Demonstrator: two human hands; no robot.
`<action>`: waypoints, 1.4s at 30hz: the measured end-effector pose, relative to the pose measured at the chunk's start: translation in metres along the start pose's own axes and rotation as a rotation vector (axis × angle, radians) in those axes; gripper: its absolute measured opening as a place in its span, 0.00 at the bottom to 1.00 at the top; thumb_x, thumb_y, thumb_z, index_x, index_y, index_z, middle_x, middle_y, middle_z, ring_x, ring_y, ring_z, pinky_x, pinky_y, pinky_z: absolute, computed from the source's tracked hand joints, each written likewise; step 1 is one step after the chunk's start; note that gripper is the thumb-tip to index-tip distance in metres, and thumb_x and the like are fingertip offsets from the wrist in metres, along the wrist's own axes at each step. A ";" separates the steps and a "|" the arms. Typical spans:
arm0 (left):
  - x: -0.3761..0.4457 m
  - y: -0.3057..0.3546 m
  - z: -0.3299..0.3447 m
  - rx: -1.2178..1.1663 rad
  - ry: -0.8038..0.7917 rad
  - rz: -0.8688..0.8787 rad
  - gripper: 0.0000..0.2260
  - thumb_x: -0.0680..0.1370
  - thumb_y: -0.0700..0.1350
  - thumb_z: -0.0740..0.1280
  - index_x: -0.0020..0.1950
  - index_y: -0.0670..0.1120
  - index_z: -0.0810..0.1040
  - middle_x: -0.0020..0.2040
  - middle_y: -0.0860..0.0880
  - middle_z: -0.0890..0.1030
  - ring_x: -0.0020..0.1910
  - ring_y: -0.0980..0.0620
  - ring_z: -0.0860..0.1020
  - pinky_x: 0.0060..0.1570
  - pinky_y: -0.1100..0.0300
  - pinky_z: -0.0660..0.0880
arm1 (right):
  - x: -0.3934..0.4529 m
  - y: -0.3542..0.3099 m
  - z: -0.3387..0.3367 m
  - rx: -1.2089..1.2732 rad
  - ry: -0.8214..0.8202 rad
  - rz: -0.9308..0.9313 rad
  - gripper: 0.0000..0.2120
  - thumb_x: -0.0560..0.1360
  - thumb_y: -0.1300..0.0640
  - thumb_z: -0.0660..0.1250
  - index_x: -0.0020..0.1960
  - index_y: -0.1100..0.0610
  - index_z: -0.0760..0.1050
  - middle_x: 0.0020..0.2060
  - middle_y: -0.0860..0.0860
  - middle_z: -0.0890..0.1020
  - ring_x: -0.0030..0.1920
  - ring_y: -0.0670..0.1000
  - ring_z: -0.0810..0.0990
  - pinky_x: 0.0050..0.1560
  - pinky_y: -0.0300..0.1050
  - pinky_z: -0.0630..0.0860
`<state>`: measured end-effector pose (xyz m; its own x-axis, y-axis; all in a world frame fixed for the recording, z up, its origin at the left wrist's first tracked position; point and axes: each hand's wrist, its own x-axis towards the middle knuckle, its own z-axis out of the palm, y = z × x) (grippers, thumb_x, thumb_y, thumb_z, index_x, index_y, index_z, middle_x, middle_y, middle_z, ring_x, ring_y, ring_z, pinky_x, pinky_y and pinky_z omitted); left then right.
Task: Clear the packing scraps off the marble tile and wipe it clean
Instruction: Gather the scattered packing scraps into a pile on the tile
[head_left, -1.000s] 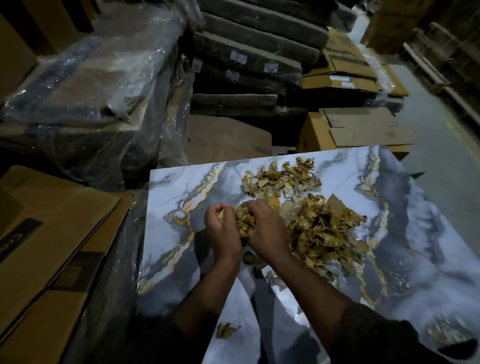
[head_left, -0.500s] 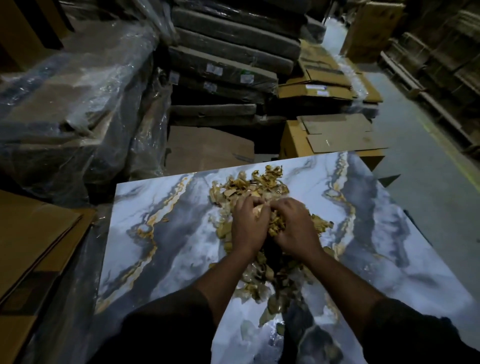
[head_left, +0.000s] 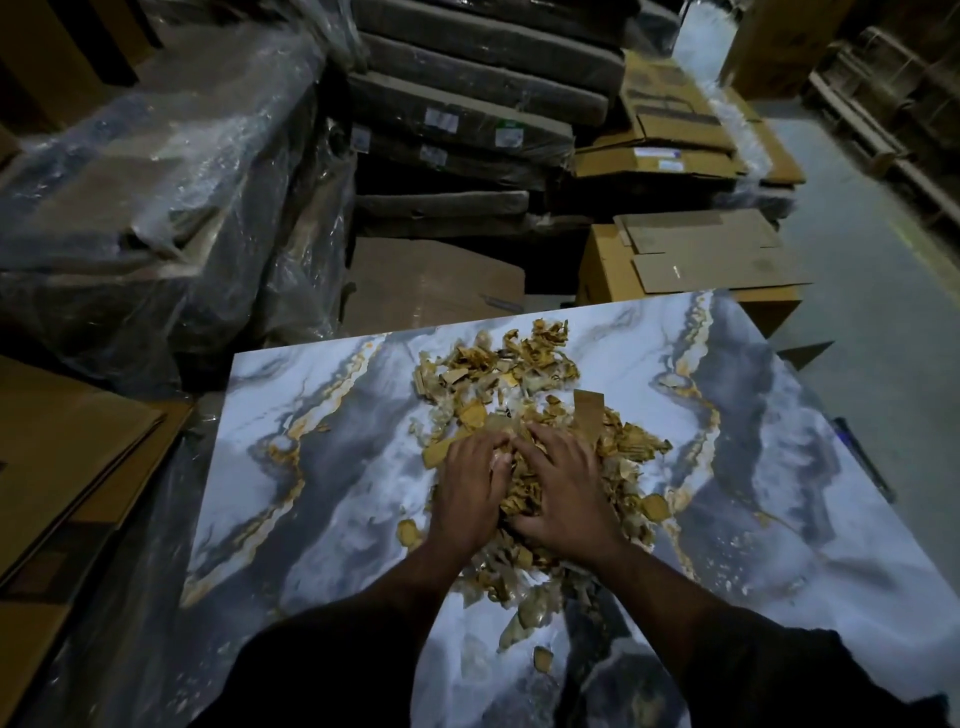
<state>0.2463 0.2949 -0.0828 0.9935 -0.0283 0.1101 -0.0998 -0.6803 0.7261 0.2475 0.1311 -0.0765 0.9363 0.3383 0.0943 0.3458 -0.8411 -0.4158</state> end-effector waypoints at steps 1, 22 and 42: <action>-0.001 -0.002 0.000 0.020 -0.013 0.010 0.14 0.86 0.49 0.58 0.70 0.50 0.74 0.67 0.51 0.76 0.67 0.51 0.69 0.67 0.52 0.67 | 0.000 0.001 0.000 0.000 -0.019 -0.007 0.46 0.65 0.32 0.68 0.79 0.44 0.58 0.80 0.46 0.57 0.80 0.51 0.55 0.77 0.64 0.53; -0.021 0.023 -0.029 -0.364 0.165 -0.187 0.24 0.84 0.61 0.47 0.70 0.56 0.76 0.69 0.58 0.76 0.70 0.58 0.72 0.68 0.57 0.70 | -0.021 -0.007 -0.036 -0.009 0.118 -0.017 0.31 0.75 0.24 0.57 0.72 0.38 0.71 0.80 0.47 0.60 0.80 0.51 0.55 0.77 0.67 0.52; -0.041 0.015 -0.045 -0.224 0.325 -0.135 0.09 0.83 0.49 0.66 0.63 0.50 0.78 0.61 0.53 0.81 0.62 0.55 0.78 0.61 0.53 0.76 | -0.033 -0.019 -0.050 -0.005 0.311 0.027 0.28 0.77 0.32 0.61 0.68 0.48 0.75 0.75 0.54 0.70 0.78 0.55 0.63 0.78 0.65 0.49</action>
<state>0.2019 0.3185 -0.0456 0.9332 0.3072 0.1866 -0.0153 -0.4846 0.8746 0.2130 0.1144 -0.0264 0.9187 0.1706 0.3561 0.3198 -0.8506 -0.4175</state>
